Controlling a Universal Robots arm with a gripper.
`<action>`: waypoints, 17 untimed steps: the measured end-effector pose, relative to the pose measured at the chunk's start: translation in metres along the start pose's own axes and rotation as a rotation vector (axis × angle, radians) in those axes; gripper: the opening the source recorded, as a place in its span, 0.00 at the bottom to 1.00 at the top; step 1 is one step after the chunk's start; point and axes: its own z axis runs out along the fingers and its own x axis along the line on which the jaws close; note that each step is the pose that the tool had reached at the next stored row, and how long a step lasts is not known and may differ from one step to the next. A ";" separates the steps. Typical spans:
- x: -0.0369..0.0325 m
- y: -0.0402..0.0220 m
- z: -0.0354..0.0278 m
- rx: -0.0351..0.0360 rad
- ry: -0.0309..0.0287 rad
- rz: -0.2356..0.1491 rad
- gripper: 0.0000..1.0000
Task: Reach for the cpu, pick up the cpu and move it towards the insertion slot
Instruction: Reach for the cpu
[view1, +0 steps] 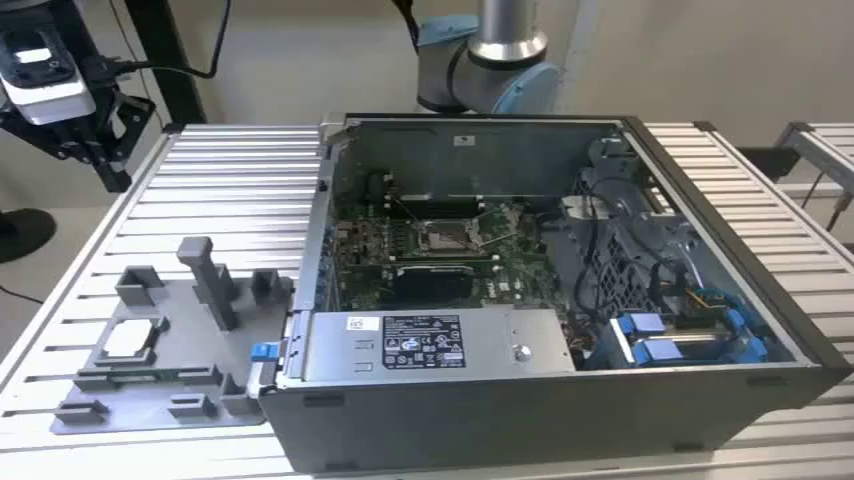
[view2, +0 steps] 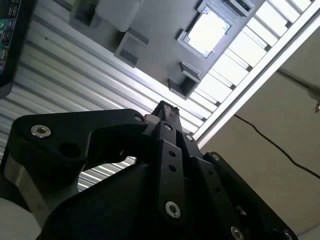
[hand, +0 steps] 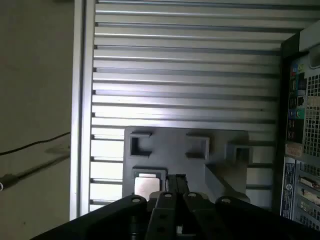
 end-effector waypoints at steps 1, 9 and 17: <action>0.0000 0.0000 0.0000 0.0000 0.0000 0.000 0.00; 0.0000 0.0000 0.0000 0.0000 0.0000 0.000 0.00; 0.0054 -0.0021 0.0000 0.0000 0.0000 0.000 0.00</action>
